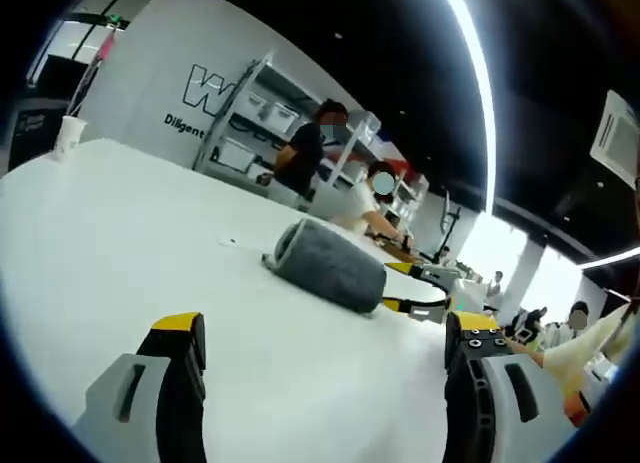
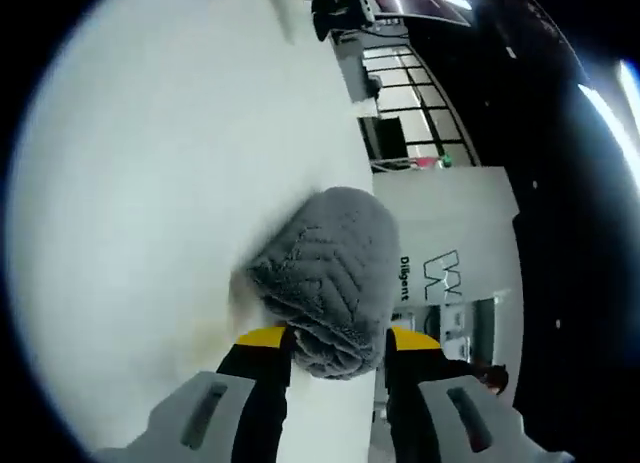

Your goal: Open the folded towel by lifting each exposed corner and separating the folded layers until the towel lies flat within the target outline without major curled edges

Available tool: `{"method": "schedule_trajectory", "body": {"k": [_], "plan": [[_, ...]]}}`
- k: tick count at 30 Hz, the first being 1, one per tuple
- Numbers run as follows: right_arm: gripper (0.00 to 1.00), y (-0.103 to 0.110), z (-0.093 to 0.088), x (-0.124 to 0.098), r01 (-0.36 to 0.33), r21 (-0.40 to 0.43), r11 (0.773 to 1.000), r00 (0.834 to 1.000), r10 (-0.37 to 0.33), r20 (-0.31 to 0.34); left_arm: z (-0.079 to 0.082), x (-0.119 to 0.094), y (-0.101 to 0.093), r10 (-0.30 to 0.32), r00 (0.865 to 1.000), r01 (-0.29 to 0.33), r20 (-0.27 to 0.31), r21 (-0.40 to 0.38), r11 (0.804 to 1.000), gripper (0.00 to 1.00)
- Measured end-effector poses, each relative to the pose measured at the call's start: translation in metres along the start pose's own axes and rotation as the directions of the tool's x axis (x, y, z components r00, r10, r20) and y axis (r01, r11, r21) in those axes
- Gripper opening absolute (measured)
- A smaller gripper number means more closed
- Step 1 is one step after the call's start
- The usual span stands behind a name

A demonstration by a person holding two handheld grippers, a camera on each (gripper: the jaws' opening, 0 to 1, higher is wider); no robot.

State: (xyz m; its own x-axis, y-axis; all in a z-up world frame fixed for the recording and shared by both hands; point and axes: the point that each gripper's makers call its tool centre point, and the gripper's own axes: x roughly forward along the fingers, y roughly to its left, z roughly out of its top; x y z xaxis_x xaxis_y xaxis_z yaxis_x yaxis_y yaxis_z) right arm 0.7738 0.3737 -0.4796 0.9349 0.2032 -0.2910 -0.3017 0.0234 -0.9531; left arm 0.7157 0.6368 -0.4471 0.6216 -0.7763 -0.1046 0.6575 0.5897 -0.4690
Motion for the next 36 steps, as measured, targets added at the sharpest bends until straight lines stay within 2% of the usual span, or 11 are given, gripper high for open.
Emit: {"method": "schedule_trajectory", "body": {"k": [4, 8, 11, 14, 17, 20, 22, 30, 36], "plan": [[0.31, 0.003, -0.005, 0.009, -0.001, -0.050, 0.999, 0.999, -0.001, -0.034, 0.002, -0.001, 0.000, -0.003, 1.000, 0.003, 0.009, -0.005, 1.000, 0.98], [0.29, 0.000, -0.001, 0.012, 0.003, -0.055, 0.998, 1.000, -0.005, -0.027, 0.002, -0.002, -0.002, -0.007, 1.000, 0.007, 0.008, -0.003, 1.000, 0.98], [0.15, -0.002, 0.001, 0.016, 0.009, -0.061, 0.998, 1.000, -0.009, -0.001, 0.001, 0.000, -0.005, -0.019, 1.000, 0.019, 0.007, -0.008, 1.000, 0.98], [0.08, -0.002, 0.002, 0.017, 0.010, -0.064, 0.998, 1.000, -0.009, 0.008, -0.001, 0.002, -0.007, -0.023, 1.000, 0.023, 0.002, -0.005, 1.000, 0.98], [0.04, 0.004, 0.013, 0.015, -0.035, -0.009, 0.999, 0.995, 0.036, 0.089, -0.003, 0.001, -0.006, -0.013, 1.000, 0.013, -0.005, 0.003, 1.000, 0.98], [0.03, 0.002, 0.011, 0.013, -0.040, 0.010, 0.999, 0.995, 0.038, 0.094, -0.003, 0.000, -0.006, -0.010, 1.000, 0.010, -0.006, 0.003, 1.000, 0.98], [0.02, 0.005, 0.011, 0.012, -0.071, 0.044, 0.997, 0.992, 0.066, 0.103, -0.003, 0.000, -0.006, -0.011, 1.000, 0.011, -0.003, 0.001, 1.000, 0.98], [0.02, 0.002, 0.013, 0.003, -0.123, 0.129, 0.984, 0.988, 0.109, 0.109, -0.003, 0.002, -0.012, -0.017, 1.000, 0.017, -0.004, 0.002, 1.000, 0.98], [0.02, 0.004, 0.022, -0.005, -0.166, 0.166, 0.972, 0.983, 0.150, 0.105, 0.004, 0.001, -0.015, -0.026, 1.000, 0.026, -0.001, 0.015, 1.000, 0.98]]}}
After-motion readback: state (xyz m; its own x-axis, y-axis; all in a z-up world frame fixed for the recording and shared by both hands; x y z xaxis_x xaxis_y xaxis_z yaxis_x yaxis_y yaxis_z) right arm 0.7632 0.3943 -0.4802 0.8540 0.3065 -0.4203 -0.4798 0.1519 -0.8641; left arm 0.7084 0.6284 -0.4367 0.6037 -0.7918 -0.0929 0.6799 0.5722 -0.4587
